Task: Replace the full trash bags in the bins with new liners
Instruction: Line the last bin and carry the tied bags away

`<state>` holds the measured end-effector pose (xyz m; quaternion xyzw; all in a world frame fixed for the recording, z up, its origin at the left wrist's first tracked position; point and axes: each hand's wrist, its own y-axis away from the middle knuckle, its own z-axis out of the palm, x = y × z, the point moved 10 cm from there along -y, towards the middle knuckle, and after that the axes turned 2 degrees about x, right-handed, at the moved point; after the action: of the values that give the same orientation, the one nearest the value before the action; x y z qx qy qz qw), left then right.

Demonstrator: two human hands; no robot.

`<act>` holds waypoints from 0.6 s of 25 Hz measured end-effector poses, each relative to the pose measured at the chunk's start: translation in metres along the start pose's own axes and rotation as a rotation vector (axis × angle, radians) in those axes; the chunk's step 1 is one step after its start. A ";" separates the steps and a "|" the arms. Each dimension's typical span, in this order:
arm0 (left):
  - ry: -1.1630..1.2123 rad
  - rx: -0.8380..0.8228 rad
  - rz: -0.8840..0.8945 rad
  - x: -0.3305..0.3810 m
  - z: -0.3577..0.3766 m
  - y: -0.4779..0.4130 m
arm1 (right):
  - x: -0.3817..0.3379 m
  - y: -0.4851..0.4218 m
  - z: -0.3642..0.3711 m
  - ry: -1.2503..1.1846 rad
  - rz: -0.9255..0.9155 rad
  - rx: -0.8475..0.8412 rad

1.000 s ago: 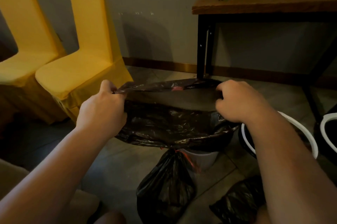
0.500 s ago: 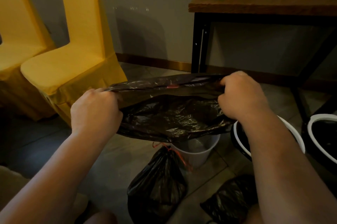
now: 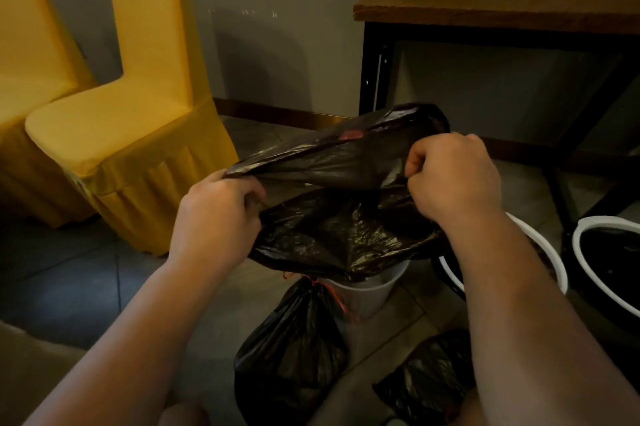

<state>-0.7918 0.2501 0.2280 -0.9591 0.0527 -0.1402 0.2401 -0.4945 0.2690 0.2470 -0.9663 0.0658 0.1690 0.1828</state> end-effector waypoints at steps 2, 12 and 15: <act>-0.178 -0.136 0.073 0.006 0.015 0.004 | 0.002 0.000 0.004 0.074 -0.010 -0.018; -0.430 -0.474 -0.184 -0.044 0.048 0.014 | -0.017 0.004 0.022 -0.210 -0.160 -0.164; -0.468 -0.461 -0.238 -0.049 0.037 0.012 | -0.028 0.013 0.030 -0.238 -0.255 -0.258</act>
<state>-0.8280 0.2642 0.1789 -0.9937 -0.0859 0.0721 0.0048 -0.5320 0.2700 0.2260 -0.9554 -0.1013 0.2645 0.0838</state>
